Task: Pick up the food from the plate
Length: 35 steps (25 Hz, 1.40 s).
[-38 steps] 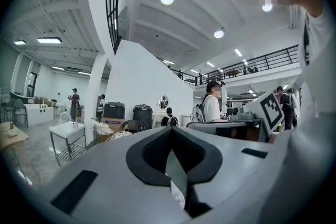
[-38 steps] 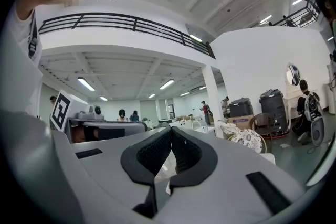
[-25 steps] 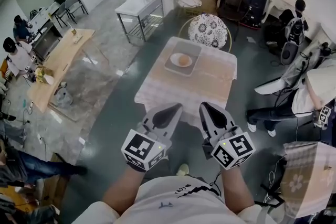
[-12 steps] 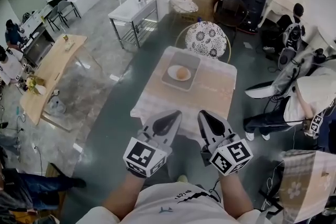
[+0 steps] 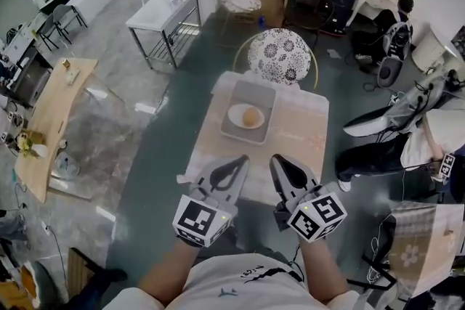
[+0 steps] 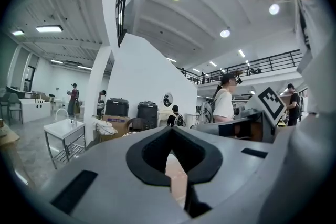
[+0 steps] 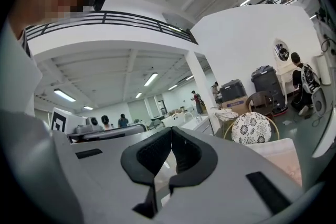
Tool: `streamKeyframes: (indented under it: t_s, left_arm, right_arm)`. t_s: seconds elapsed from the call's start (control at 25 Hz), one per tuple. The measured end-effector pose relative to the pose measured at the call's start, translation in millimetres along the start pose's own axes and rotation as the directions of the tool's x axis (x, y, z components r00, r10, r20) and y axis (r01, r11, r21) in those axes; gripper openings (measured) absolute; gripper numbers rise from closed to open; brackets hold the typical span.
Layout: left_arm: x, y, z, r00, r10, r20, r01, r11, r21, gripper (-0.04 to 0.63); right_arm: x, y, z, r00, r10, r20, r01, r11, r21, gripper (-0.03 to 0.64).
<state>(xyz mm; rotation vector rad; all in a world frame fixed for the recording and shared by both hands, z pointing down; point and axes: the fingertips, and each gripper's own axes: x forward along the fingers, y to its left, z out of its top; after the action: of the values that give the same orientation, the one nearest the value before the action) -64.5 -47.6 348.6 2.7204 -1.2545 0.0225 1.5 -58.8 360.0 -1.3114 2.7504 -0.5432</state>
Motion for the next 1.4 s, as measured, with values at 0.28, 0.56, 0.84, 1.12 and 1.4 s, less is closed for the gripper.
streamKeyframes:
  t_s: [0.28, 0.56, 0.84, 1.12, 1.4]
  left_arm:
    - [33.1, 55.2, -23.2, 0.999, -0.028, -0.029, 0.027, 0.999, -0.029, 0.006]
    - [71.3, 83.1, -44.2, 0.999, -0.038, -0.039, 0.036, 0.998, -0.046, 0.006]
    - [112.6, 111.2, -76.8, 0.998, -0.019, -0.058, 0.016, 0.998, -0.053, 0.006]
    - [154.4, 140.8, -111.4, 0.992, 0.015, -0.128, -0.025, 0.997, -0.074, 0.006]
    - [185.2, 156.7, -141.3, 0.983, 0.026, -0.181, -0.043, 0.995, -0.091, 0.006]
  right_arm:
    - [50.5, -24.4, -13.2, 0.997, -0.076, -0.022, 0.077, 0.996, 0.037, 0.015]
    - [85.8, -66.7, -31.6, 0.990, -0.122, -0.065, 0.128, 0.987, 0.098, 0.017]
    - [136.8, -117.8, -63.5, 0.984, -0.109, -0.141, 0.130, 0.981, 0.147, 0.017]
    - [177.9, -174.9, -109.3, 0.966, -0.106, -0.237, 0.158, 0.964, 0.214, 0.082]
    - [200.7, -228.7, -169.2, 0.933, -0.117, -0.341, 0.234, 0.915, 0.328, 0.141]
